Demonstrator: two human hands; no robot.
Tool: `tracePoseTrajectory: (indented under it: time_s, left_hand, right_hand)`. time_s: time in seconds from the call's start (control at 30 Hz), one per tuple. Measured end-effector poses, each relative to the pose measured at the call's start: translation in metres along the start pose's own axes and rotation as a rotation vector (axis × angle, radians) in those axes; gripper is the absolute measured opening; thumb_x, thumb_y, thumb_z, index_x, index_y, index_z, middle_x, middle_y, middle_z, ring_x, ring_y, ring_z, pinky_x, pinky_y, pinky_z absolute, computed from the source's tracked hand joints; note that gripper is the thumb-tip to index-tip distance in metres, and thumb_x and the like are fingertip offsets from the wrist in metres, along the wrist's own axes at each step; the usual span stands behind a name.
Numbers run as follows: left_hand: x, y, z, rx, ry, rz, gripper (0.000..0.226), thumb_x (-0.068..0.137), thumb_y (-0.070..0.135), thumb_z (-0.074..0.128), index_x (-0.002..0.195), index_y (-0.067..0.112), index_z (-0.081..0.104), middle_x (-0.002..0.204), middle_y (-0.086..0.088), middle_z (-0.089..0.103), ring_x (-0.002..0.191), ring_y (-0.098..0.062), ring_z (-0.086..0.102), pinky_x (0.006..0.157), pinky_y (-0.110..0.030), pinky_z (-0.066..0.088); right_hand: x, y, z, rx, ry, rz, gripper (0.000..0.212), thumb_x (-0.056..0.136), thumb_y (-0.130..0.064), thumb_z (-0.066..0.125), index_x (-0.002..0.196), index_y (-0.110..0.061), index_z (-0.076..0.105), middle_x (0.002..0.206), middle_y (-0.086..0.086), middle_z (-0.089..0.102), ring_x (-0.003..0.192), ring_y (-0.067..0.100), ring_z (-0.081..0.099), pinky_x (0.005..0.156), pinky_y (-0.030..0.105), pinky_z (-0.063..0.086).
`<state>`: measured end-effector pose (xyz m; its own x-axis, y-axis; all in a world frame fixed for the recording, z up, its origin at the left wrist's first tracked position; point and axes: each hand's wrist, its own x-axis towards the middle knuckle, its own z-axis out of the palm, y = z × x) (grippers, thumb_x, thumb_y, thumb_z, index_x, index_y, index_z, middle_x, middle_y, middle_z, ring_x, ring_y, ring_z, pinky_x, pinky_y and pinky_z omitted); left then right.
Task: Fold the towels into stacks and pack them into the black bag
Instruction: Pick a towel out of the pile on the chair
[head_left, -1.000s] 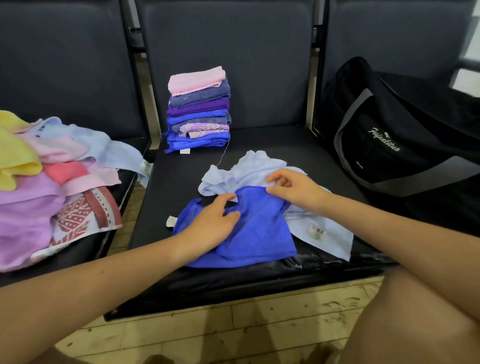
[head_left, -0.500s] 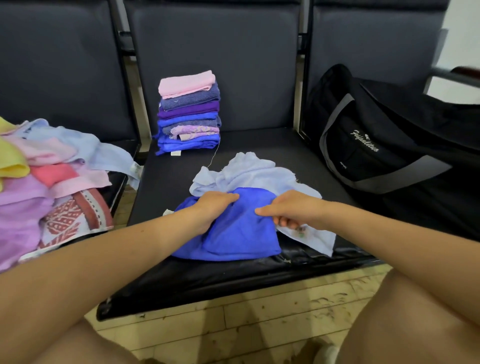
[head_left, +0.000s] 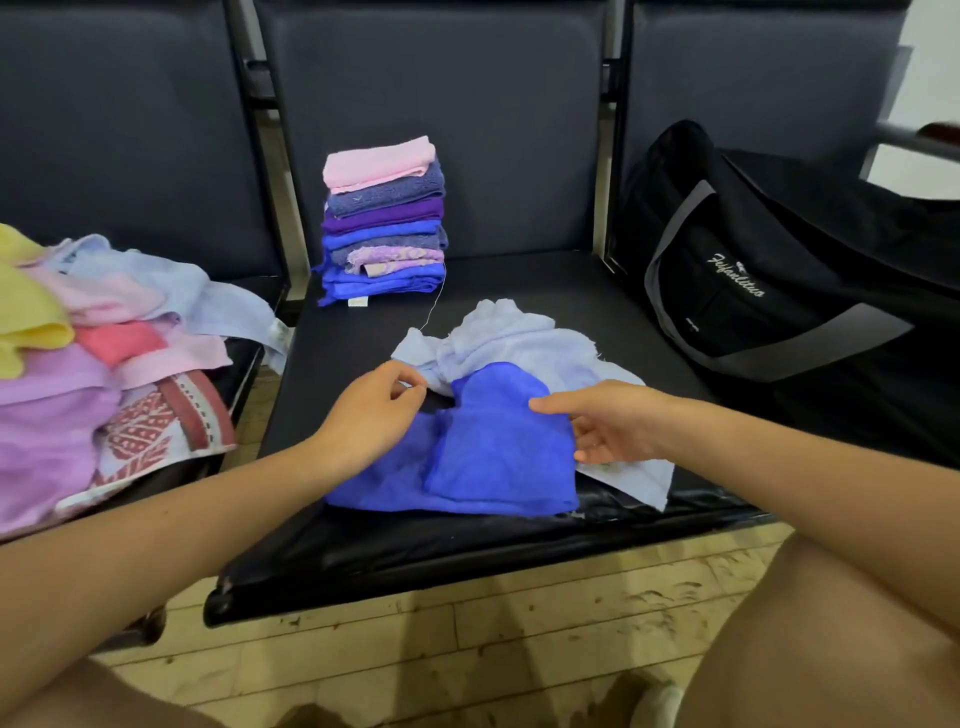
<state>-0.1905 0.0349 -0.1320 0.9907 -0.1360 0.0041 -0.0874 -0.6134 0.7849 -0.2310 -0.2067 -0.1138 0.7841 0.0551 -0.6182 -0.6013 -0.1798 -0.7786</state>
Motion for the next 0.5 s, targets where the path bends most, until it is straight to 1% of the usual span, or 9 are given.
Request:
tracePoseTrajectory:
  time_s: [0.07, 0.13, 0.2, 0.23, 0.3, 0.37, 0.43, 0.47, 0.5]
  left_hand:
    - [-0.008, -0.004, -0.002, -0.028, -0.045, -0.030, 0.012, 0.093, 0.018, 0.052, 0.095, 0.023, 0.062, 0.081, 0.005, 0.062, 0.073, -0.017, 0.057, 0.076, -0.039, 0.052]
    - [-0.014, -0.008, -0.001, 0.006, -0.073, -0.036, 0.013, 0.092, 0.018, 0.054, 0.093, 0.027, 0.064, 0.081, 0.007, 0.062, 0.074, -0.016, 0.057, 0.077, -0.039, 0.052]
    - [-0.020, -0.009, 0.000, -0.029, -0.091, -0.048, 0.015, 0.093, 0.017, 0.052, 0.096, 0.024, 0.064, 0.084, 0.003, 0.063, 0.073, -0.017, 0.057, 0.068, -0.033, 0.052]
    - [-0.021, -0.009, 0.001, -0.076, -0.095, -0.064, 0.015, 0.094, 0.015, 0.050, 0.096, 0.022, 0.064, 0.085, 0.001, 0.062, 0.071, -0.016, 0.056, 0.061, -0.029, 0.051]
    - [-0.021, -0.009, 0.000, -0.192, -0.086, -0.120, 0.019, 0.097, 0.016, 0.045, 0.094, 0.020, 0.063, 0.087, -0.001, 0.060, 0.067, -0.014, 0.053, 0.055, -0.025, 0.047]
    - [-0.021, -0.007, -0.002, -0.357, -0.080, -0.199, 0.024, 0.100, 0.020, 0.040, 0.094, 0.016, 0.063, 0.090, -0.006, 0.059, 0.069, -0.016, 0.053, 0.056, -0.027, 0.048]
    - [-0.018, -0.004, -0.004, -0.547, -0.073, -0.315, 0.031, 0.102, 0.027, 0.036, 0.093, 0.014, 0.062, 0.092, -0.010, 0.062, 0.074, -0.020, 0.057, 0.061, -0.030, 0.050]
    - [-0.015, -0.006, -0.006, -0.635, -0.061, -0.371, 0.035, 0.103, 0.031, 0.034, 0.093, 0.012, 0.062, 0.092, -0.010, 0.064, 0.077, -0.021, 0.060, 0.064, -0.031, 0.050]
    - [-0.012, -0.008, -0.008, -0.717, -0.049, -0.420, 0.037, 0.103, 0.033, 0.034, 0.095, 0.011, 0.062, 0.093, -0.010, 0.067, 0.081, -0.022, 0.063, 0.068, -0.032, 0.051]
  right_hand:
    - [0.004, -0.003, 0.008, -0.035, 0.003, 0.024, 0.012, 0.085, -0.023, 0.071, 0.091, -0.015, 0.064, 0.077, 0.000, 0.063, 0.065, 0.014, 0.059, 0.059, 0.020, 0.049]
    - [0.006, -0.008, 0.016, 0.045, 0.035, -0.015, 0.005, 0.087, -0.015, 0.066, 0.090, -0.014, 0.061, 0.079, 0.000, 0.063, 0.065, 0.013, 0.061, 0.058, 0.021, 0.051]
    - [0.005, -0.018, 0.022, 0.128, 0.090, -0.106, 0.003, 0.087, -0.010, 0.061, 0.090, -0.011, 0.061, 0.083, 0.005, 0.063, 0.068, 0.017, 0.063, 0.056, 0.023, 0.052]
    - [0.004, -0.023, 0.024, 0.139, 0.119, -0.152, 0.006, 0.087, -0.010, 0.059, 0.092, -0.008, 0.062, 0.086, 0.009, 0.064, 0.074, 0.021, 0.063, 0.060, 0.025, 0.052]
    - [0.000, -0.034, 0.031, 0.138, 0.129, -0.235, 0.015, 0.089, -0.013, 0.058, 0.100, -0.003, 0.064, 0.088, 0.012, 0.066, 0.080, 0.024, 0.064, 0.066, 0.027, 0.052]
    - [-0.003, -0.041, 0.041, 0.185, -0.014, -0.287, 0.023, 0.095, -0.021, 0.054, 0.109, -0.004, 0.061, 0.091, 0.012, 0.067, 0.080, 0.023, 0.065, 0.069, 0.028, 0.052]
    - [-0.005, -0.043, 0.054, 0.198, -0.233, -0.254, 0.028, 0.099, -0.031, 0.044, 0.112, -0.009, 0.056, 0.086, 0.010, 0.066, 0.073, 0.020, 0.064, 0.062, 0.024, 0.053]
    - [-0.003, -0.042, 0.061, 0.184, -0.303, -0.226, 0.031, 0.101, -0.031, 0.040, 0.117, -0.008, 0.054, 0.087, 0.011, 0.067, 0.072, 0.019, 0.064, 0.061, 0.023, 0.053]
    - [0.001, -0.039, 0.066, 0.147, -0.324, -0.209, 0.033, 0.101, -0.029, 0.040, 0.123, -0.007, 0.053, 0.090, 0.011, 0.068, 0.073, 0.018, 0.064, 0.061, 0.022, 0.053]
